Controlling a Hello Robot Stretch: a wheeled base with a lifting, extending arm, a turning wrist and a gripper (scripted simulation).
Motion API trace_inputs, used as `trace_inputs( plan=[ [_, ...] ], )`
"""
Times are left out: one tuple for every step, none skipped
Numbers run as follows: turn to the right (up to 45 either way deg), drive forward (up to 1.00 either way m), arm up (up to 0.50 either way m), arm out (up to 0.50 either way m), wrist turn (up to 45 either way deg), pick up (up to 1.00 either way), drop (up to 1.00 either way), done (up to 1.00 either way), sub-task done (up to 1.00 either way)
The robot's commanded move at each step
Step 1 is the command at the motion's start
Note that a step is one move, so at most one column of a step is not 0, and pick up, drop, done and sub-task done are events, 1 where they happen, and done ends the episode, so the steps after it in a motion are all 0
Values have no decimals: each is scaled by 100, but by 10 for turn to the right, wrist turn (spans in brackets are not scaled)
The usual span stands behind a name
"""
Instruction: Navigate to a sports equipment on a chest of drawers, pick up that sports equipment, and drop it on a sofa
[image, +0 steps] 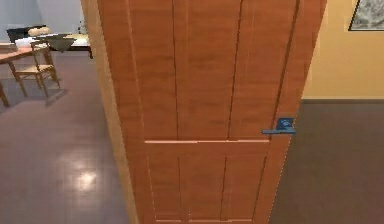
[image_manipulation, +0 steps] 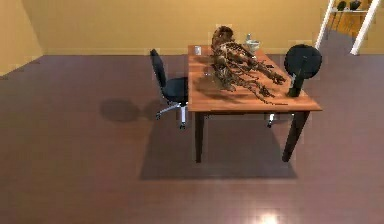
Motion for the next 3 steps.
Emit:
trace_inputs(
  plan=[
    [0,30,0,0,0,0,0,0,0],
    [-450,0,0,0,0,0,0,0,0],
    [-240,0,0,0,0,0,0,0,0]
  ],
)
